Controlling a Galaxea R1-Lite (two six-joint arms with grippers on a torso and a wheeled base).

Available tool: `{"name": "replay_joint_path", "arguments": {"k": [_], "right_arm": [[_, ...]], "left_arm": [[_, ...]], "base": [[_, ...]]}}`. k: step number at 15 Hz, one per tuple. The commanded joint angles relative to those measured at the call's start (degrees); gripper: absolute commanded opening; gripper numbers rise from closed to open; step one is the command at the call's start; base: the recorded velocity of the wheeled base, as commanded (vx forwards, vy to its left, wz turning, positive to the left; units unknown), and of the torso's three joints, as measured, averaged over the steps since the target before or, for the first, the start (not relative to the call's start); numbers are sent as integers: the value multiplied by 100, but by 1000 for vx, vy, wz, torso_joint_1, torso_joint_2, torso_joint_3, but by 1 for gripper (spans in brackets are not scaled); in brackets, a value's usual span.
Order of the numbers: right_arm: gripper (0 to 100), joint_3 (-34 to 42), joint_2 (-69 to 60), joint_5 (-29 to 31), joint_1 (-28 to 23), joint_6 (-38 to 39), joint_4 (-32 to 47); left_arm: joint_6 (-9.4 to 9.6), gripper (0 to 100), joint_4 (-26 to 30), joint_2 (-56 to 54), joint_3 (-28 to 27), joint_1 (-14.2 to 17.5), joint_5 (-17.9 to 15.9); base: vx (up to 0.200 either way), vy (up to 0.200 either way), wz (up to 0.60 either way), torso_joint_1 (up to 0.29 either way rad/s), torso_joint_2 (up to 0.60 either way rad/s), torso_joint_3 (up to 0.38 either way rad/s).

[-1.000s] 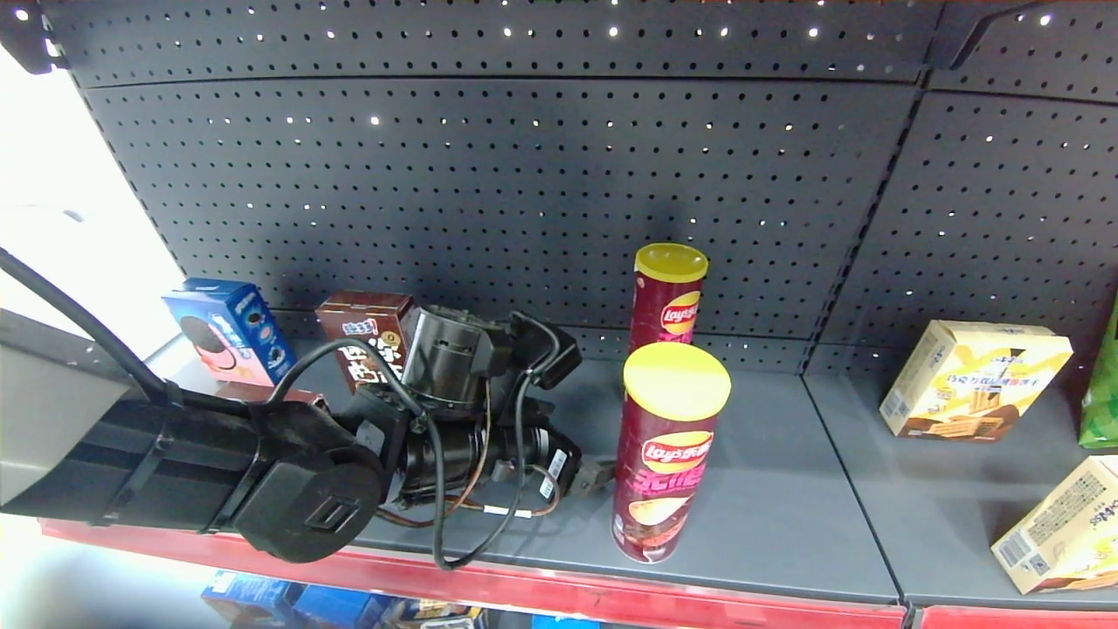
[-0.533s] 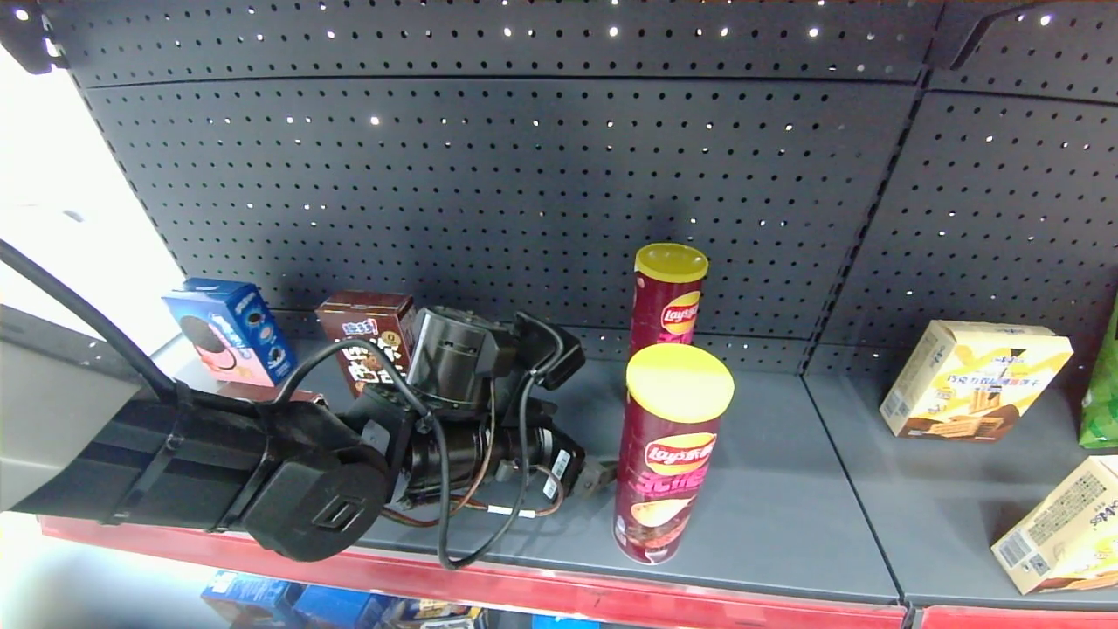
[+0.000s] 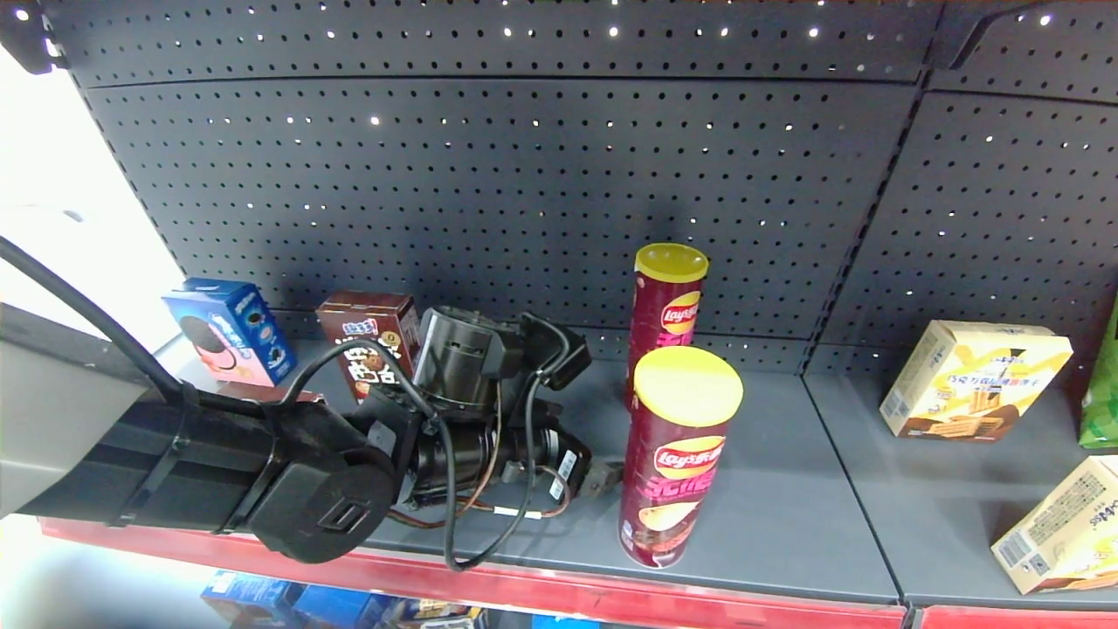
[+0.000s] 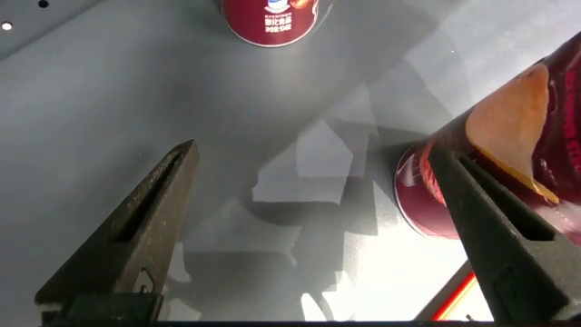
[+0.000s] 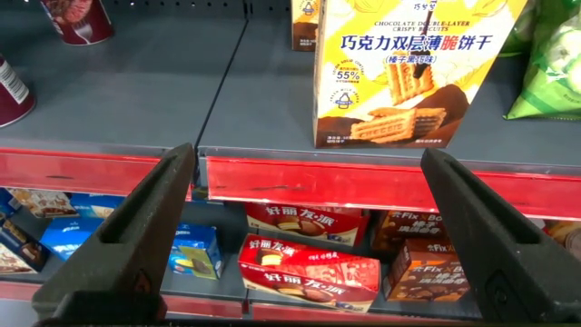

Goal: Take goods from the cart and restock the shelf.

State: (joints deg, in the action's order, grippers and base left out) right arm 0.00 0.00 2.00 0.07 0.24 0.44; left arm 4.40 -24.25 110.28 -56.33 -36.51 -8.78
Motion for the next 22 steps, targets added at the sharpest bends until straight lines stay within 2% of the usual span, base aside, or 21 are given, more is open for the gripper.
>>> {"name": "replay_joint_path", "arguments": {"k": [1, 5, 7, 9, 13, 16, 18, 20, 21, 22], "right_arm": [[100, 0, 9, 2, 1, 2, 0], [100, 0, 9, 2, 1, 2, 0], [100, 0, 9, 2, 1, 2, 0], [100, 0, 9, 2, 1, 2, 0], [100, 0, 9, 2, 1, 2, 0], [100, 0, 9, 2, 1, 2, 0], [100, 0, 9, 2, 1, 2, -9], [100, 0, 9, 2, 1, 2, 0], [100, 0, 9, 2, 1, 2, -9], [100, 0, 9, 2, 1, 2, -9]], "left_arm": [[-1, 100, -1, 3, -1, -5, -1], [-62, 100, -10, -6, 35, 56, 25], [-343, 100, -36, -50, -71, 259, 262], [-466, 100, -177, -323, -185, 346, 315], [-440, 100, -194, -1333, -132, 346, 324], [-440, 100, -194, -1905, -1, 461, 333], [-431, 100, -203, -2783, 826, 865, 306], [-440, 100, -221, -3188, 1265, 1076, 289], [-440, 100, -256, -3741, 1705, 1463, 236], [-440, 100, -256, -4128, 1924, 1779, 192]], "base": [[0, 0, 0, 0, 0, 0], [0, 0, 0, 0, 0, 0], [0, 0, 0, 0, 0, 0], [0, 0, 0, 0, 0, 0], [0, 0, 0, 0, 0, 0], [0, 0, 0, 0, 0, 0], [0, 0, 0, 0, 0, 0], [0, 0, 0, 0, 0, 0], [0, 0, 0, 0, 0, 0], [0, 0, 0, 0, 0, 0]]}}
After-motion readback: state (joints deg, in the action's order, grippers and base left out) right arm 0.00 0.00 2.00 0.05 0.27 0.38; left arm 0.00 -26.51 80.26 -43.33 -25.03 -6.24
